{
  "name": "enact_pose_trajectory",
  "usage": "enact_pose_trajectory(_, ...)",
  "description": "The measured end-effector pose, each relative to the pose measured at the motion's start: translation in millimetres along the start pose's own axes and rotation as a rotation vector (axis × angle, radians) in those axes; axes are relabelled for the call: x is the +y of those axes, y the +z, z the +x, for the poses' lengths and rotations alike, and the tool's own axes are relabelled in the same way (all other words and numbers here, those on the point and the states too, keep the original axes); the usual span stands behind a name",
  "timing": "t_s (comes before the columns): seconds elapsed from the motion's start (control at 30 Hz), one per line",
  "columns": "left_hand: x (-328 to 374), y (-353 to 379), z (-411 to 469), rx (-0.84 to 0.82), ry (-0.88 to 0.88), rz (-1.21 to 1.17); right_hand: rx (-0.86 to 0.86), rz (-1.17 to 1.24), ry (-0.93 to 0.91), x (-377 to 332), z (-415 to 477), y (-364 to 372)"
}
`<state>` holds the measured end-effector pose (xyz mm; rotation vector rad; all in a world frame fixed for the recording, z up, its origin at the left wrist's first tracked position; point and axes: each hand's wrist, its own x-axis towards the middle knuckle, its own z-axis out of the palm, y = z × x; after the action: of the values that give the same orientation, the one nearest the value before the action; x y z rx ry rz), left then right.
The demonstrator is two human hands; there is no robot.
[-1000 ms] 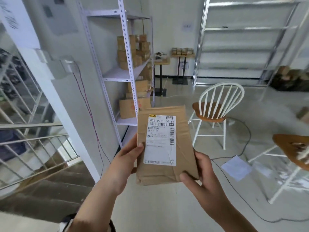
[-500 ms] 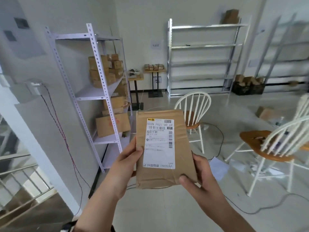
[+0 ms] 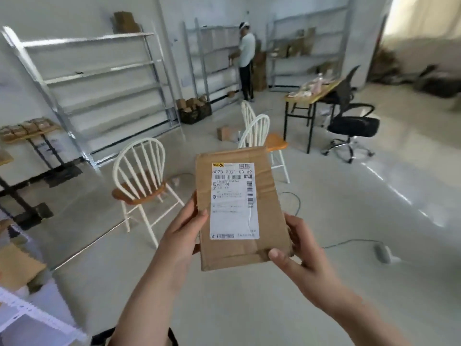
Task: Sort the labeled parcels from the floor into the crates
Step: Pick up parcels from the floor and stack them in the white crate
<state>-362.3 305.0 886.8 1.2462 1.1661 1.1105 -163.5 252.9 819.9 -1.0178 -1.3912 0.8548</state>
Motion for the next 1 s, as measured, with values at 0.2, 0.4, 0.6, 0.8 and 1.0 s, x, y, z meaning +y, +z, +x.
enact_pose_trajectory(0.2,-3,129,-5,-0.402,0.001,-0.028,0.353,-0.172,0.066,-28,-78,-102)
enact_pose_trajectory(0.4,1,280,-64,-0.809,0.027,-0.027,0.717,-0.294,0.13,-65,-192,-190)
enact_pose_trajectory(0.6,-6,424,-189,-1.148,0.026,-0.056,1.046,-0.398,0.185,-118,-342,-261)
enact_pose_trajectory(0.8,-28,542,-350,-1.437,-0.009,-0.051,1.279,-0.427,0.288,-163,-501,-306)
enact_pose_trajectory(1.0,-47,611,-496,-1.72,-0.073,-0.001,1.649,-0.475,0.331,-193,-632,-305)
